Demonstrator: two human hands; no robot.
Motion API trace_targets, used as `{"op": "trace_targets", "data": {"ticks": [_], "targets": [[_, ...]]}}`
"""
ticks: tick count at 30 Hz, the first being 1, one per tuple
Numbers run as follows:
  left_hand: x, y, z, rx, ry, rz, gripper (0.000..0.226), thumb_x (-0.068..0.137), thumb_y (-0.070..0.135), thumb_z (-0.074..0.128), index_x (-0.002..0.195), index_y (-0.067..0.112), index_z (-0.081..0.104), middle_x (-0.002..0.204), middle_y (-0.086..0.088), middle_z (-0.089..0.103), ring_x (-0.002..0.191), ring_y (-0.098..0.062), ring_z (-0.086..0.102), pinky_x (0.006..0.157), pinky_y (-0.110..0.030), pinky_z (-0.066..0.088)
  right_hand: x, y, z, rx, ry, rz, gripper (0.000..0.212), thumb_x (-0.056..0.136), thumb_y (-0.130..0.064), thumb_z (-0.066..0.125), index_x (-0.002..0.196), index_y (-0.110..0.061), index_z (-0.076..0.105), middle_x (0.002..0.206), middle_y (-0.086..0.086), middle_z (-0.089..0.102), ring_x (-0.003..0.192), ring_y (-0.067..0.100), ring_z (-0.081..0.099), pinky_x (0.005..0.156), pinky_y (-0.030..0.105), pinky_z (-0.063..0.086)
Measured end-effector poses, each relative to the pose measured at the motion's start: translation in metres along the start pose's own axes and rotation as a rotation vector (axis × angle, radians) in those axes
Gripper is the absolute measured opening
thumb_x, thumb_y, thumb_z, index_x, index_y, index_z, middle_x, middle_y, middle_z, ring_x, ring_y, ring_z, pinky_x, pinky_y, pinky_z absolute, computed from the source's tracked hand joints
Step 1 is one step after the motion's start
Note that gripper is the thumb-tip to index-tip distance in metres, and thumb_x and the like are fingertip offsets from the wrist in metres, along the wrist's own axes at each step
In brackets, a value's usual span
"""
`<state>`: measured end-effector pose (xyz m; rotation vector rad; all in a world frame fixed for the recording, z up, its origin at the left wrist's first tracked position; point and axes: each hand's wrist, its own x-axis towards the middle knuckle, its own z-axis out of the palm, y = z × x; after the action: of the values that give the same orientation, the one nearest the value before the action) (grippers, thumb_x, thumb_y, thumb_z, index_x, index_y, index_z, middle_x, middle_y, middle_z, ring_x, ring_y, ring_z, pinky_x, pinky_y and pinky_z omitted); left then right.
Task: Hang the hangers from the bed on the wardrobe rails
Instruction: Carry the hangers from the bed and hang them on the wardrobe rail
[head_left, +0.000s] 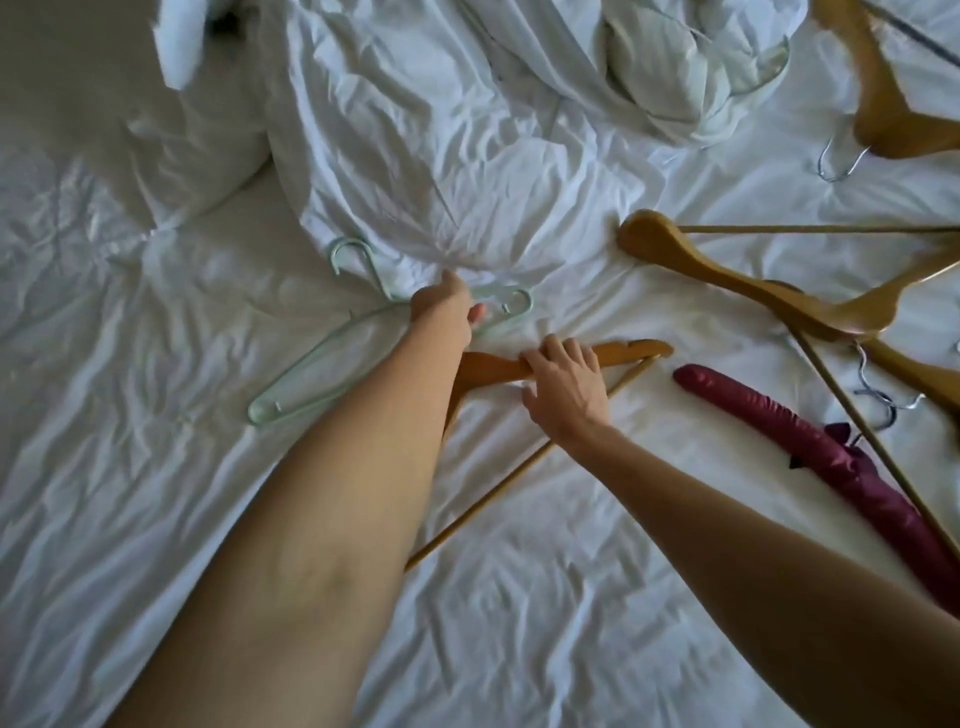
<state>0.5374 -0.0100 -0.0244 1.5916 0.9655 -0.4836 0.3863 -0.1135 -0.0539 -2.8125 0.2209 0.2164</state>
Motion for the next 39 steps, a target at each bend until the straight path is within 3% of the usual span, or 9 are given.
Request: {"op": "trace_targets", "data": {"ticks": [3, 7, 13, 17, 21, 28, 34, 37, 39], "targets": [[0.004, 0.010, -0.007, -0.186, -0.024, -0.105, 0.016, 0.102, 0.016, 0.055, 0.112, 0.003, 0.053, 0.088, -0.010, 0.054, 0.063, -0.018, 0.058, 0.038, -0.022, 0.050, -0.020, 0.001, -0.001, 0.102, -0.049, -0.019, 0.029, 0.086, -0.022, 0.065, 0.115, -0.019, 0.070, 0.109, 0.002, 0.062, 0.108, 0.026, 0.054, 0.088, 0.035, 0.041], [-0.006, 0.004, -0.035, -0.297, -0.005, -0.165, 0.019, 0.103, 0.012, 0.048, 0.117, 0.001, 0.055, 0.104, -0.013, 0.056, 0.064, -0.016, 0.057, 0.034, -0.017, 0.048, -0.057, -0.003, -0.019, 0.176, -0.142, -0.001, 0.029, 0.077, -0.027, 0.076, 0.105, -0.025, 0.069, 0.096, -0.005, 0.069, 0.087, 0.022, 0.066, 0.072, 0.031, 0.045], [-0.047, -0.003, -0.098, -0.356, -0.077, -0.173, 0.019, 0.101, 0.002, 0.050, 0.084, -0.002, 0.057, 0.105, -0.014, 0.057, 0.063, -0.013, 0.058, 0.037, -0.015, 0.050, -0.116, -0.045, -0.049, 0.126, -0.228, -0.105, 0.024, 0.085, -0.031, 0.071, 0.108, -0.031, 0.063, 0.087, -0.006, 0.071, 0.077, 0.019, 0.067, 0.068, 0.032, 0.051], [-0.082, -0.009, -0.132, -0.393, -0.202, -0.167, 0.016, 0.101, -0.002, 0.052, 0.088, -0.005, 0.060, 0.096, -0.018, 0.063, 0.070, -0.017, 0.065, 0.039, -0.019, 0.053, -0.145, -0.081, -0.064, 0.121, -0.177, -0.196, 0.021, 0.093, -0.025, 0.063, 0.112, -0.030, 0.070, 0.094, -0.008, 0.072, 0.082, 0.018, 0.068, 0.065, 0.031, 0.047], [-0.110, -0.020, -0.158, -0.478, -0.284, -0.188, 0.023, 0.101, -0.009, 0.049, 0.121, -0.008, 0.059, 0.122, -0.022, 0.062, 0.109, -0.027, 0.067, 0.041, -0.026, 0.056, -0.174, -0.111, -0.066, 0.156, -0.111, -0.219, 0.022, 0.094, -0.023, 0.059, 0.113, -0.029, 0.070, 0.092, -0.006, 0.069, 0.080, 0.021, 0.067, 0.063, 0.032, 0.047], [-0.143, -0.041, -0.201, -0.214, -0.167, -0.077, 0.011, 0.099, -0.009, 0.049, 0.092, -0.004, 0.057, 0.084, -0.015, 0.058, 0.068, -0.019, 0.063, 0.040, -0.019, 0.053, -0.219, -0.110, -0.064, 0.166, -0.283, -0.102, 0.024, 0.089, -0.025, 0.063, 0.111, -0.030, 0.069, 0.096, -0.004, 0.074, 0.083, 0.022, 0.068, 0.073, 0.036, 0.053], [-0.181, -0.062, -0.287, 0.051, 0.081, 0.128, 0.016, 0.080, 0.003, 0.056, 0.090, -0.002, 0.067, 0.061, -0.011, 0.063, 0.033, -0.012, 0.053, 0.037, -0.020, 0.041, -0.280, -0.075, -0.096, 0.191, -0.447, 0.064, 0.025, 0.080, -0.026, 0.067, 0.104, -0.030, 0.066, 0.092, -0.003, 0.071, 0.078, 0.018, 0.063, 0.062, 0.029, 0.042], [-0.213, -0.074, -0.326, 0.067, 0.203, 0.180, 0.018, 0.086, 0.009, 0.053, 0.088, -0.001, 0.068, 0.071, -0.014, 0.071, 0.038, -0.013, 0.056, 0.035, -0.021, 0.044, -0.313, -0.074, -0.120, 0.152, -0.513, 0.071, 0.023, 0.083, -0.026, 0.065, 0.105, -0.031, 0.068, 0.090, -0.005, 0.069, 0.079, 0.017, 0.064, 0.066, 0.030, 0.046], [-0.234, -0.083, -0.352, 0.135, 0.236, 0.220, 0.022, 0.089, 0.015, 0.053, 0.088, -0.002, 0.068, 0.088, -0.018, 0.075, 0.059, -0.024, 0.068, 0.049, -0.029, 0.057, -0.334, -0.076, -0.139, 0.173, -0.521, 0.109, 0.011, 0.087, -0.028, 0.065, 0.096, -0.030, 0.070, 0.084, -0.004, 0.069, 0.080, 0.020, 0.067, 0.064, 0.029, 0.045]]}}
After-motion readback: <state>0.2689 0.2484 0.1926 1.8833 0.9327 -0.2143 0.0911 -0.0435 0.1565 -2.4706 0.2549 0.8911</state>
